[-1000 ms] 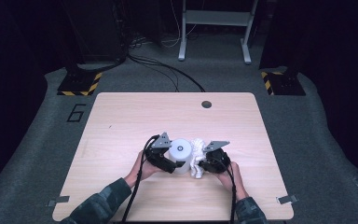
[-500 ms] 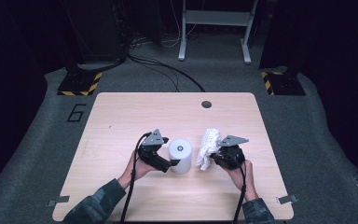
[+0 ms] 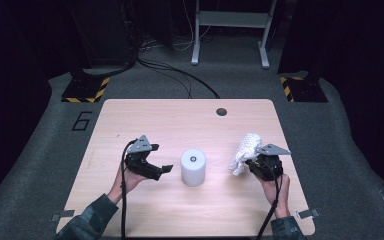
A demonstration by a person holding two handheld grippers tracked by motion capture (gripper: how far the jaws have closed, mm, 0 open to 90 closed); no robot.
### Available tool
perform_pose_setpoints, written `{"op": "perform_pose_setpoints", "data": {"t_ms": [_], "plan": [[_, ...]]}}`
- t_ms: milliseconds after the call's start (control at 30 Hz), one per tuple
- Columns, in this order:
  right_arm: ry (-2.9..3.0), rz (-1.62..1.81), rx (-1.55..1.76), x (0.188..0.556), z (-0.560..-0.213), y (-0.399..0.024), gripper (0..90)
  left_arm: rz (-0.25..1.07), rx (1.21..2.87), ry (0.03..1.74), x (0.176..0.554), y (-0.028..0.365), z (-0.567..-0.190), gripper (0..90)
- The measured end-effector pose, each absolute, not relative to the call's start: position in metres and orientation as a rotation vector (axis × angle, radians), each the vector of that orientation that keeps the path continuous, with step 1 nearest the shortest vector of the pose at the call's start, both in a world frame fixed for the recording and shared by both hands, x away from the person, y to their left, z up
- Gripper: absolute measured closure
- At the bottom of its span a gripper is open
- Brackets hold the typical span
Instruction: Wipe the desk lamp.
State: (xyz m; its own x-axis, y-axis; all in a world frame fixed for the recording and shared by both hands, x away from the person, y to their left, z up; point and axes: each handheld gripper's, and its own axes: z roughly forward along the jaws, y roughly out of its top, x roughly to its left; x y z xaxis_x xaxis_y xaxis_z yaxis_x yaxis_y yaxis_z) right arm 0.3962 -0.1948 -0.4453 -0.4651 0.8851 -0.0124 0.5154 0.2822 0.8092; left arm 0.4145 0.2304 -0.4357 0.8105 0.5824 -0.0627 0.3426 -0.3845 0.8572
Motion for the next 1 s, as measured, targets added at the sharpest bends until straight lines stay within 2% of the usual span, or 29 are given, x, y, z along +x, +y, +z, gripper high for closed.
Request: {"op": "perform_pose_setpoints", "data": {"t_ms": [200, 767, 867, 1000], "plan": [[2.037, 0.999, 1.330, 0.397, -0.451, -0.212, 71.5, 0.356, 2.012, 0.787, 0.414, 0.260, -0.449, 2.9], [2.015, 0.847, 1.543, 0.410, -0.498, -0.240, 66.1, 0.400, 1.996, 1.206, 0.409, 0.343, -0.506, 3.1], [2.011, 0.848, 1.563, 0.410, -0.501, -0.242, 55.9, 0.406, 1.980, 1.245, 0.408, 0.350, -0.511, 1.8], [1.991, 0.849, 1.572, 0.406, -0.497, -0.246, 31.6, 0.438, 1.967, 1.265, 0.404, 0.356, -0.512, 0.1]]}}
